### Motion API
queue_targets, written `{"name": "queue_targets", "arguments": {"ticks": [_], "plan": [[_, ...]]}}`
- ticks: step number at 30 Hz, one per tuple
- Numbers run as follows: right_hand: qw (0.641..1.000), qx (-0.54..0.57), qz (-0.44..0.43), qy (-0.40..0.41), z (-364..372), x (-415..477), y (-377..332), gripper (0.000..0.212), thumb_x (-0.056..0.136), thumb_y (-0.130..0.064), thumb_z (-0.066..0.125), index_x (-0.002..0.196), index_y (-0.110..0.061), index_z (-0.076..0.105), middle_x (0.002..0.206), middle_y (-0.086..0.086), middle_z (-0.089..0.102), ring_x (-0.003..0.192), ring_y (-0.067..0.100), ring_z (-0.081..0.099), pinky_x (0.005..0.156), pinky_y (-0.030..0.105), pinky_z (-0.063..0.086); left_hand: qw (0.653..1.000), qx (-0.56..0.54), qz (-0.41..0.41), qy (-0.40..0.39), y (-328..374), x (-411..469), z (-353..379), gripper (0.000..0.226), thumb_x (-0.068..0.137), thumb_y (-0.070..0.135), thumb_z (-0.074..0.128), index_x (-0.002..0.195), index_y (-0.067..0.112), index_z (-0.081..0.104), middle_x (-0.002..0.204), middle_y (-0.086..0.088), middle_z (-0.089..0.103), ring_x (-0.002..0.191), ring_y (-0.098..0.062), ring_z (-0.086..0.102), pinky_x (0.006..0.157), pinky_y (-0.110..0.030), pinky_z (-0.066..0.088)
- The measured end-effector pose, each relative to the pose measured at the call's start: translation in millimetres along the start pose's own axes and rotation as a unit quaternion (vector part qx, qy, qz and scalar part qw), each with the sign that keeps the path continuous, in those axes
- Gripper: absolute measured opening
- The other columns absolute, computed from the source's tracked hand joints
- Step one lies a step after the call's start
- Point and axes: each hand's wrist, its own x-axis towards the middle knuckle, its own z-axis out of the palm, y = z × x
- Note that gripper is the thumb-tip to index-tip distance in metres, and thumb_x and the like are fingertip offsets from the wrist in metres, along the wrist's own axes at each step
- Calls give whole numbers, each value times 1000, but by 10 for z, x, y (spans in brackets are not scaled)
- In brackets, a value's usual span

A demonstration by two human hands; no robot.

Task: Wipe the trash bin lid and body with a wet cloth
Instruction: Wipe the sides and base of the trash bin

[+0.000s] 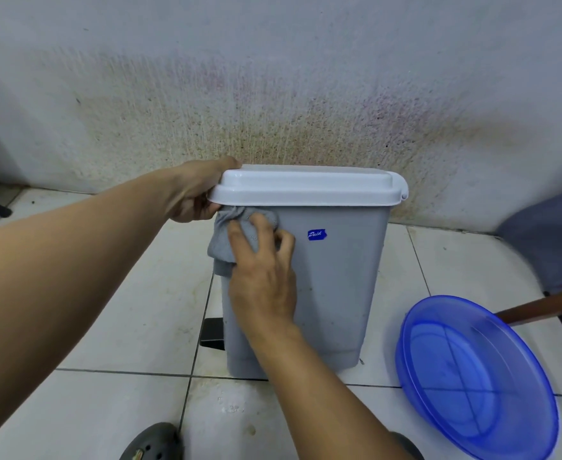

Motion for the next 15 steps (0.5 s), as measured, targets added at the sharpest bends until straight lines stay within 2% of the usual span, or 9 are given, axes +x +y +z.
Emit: {"name": "queue_targets", "arguments": {"ticks": [4, 9, 12, 15], "plan": [[999, 3, -26, -43, 66, -144, 80, 62, 77, -4, 74, 131, -30, 56, 144, 0, 42, 116, 32, 41, 60, 35, 54, 1000, 3, -8, 12, 17, -1, 2, 35, 87, 56, 74, 94, 24, 62, 66, 5, 51, 49, -10, 46, 36, -16, 40], [996, -1, -21, -89, 237, -560, 206, 73, 73, -9, 81, 136, -32, 53, 144, -2, 41, 119, 31, 40, 62, 40, 61, 1000, 18, -18, 6, 40, -33, 0, 27, 85, 51, 71, 88, 26, 62, 58, 8, 51, 48, -8, 45, 39, -16, 38], [996, 16, -10, -82, 249, -571, 198, 72, 73, -6, 79, 136, -31, 55, 141, -1, 42, 118, 31, 40, 63, 44, 61, 1000, 16, -20, 12, 33, -17, -1, 31, 80, 55, 74, 84, 26, 61, 56, 8, 51, 52, -9, 44, 42, -17, 38], [999, 27, 4, -42, 153, -271, 120, 68, 77, -2, 70, 136, -30, 55, 143, 1, 41, 116, 33, 39, 66, 42, 57, 1000, 17, -16, 16, 23, 23, 5, 32, 82, 56, 73, 82, 27, 60, 53, 8, 51, 50, -8, 44, 45, -16, 37]]}}
